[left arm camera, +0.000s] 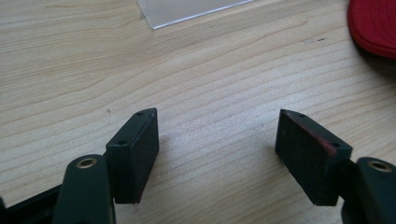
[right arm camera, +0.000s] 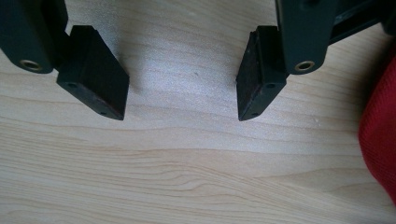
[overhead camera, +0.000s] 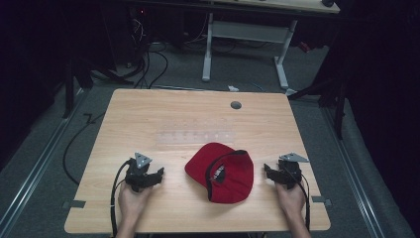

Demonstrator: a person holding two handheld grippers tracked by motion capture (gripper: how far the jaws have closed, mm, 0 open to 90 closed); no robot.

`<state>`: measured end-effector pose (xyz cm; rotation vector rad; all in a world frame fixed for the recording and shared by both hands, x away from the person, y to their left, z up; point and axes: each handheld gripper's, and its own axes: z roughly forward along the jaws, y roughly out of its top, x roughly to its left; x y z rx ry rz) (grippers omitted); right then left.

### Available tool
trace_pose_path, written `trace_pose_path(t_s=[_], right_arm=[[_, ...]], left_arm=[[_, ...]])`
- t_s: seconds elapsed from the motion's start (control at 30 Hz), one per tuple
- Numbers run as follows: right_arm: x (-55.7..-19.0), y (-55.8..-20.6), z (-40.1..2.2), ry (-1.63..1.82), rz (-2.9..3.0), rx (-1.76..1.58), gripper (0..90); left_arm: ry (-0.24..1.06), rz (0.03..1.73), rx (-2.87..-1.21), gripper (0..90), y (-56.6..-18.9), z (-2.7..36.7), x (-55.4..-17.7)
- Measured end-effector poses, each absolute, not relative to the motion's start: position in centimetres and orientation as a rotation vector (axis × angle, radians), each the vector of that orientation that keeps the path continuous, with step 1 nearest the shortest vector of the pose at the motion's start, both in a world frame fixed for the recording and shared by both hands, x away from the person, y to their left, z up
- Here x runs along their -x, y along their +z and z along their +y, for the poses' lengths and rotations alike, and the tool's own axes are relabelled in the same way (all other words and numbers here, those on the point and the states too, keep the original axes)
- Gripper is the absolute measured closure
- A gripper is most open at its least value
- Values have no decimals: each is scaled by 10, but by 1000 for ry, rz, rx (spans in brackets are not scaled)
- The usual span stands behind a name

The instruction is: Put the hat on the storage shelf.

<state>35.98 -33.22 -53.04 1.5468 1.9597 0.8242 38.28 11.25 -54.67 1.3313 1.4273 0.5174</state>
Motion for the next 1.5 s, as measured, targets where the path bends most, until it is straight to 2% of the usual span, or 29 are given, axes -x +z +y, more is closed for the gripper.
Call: trace_pose_path(t_s=[0.8, 1.07, 1.5], right_arm=[[-359, -530, -332, 823, 1957, -1549, 349], [-357, -529, -334, 830, 1941, -1562, 413], [-339, -514, -337, 975, 1931, -1534, 427]], left_arm=[[514, 1424, -1338, 294, -547, 112, -383], [514, 1424, -1338, 294, -547, 112, -383], [514, 1424, -1338, 292, -547, 112, -382]])
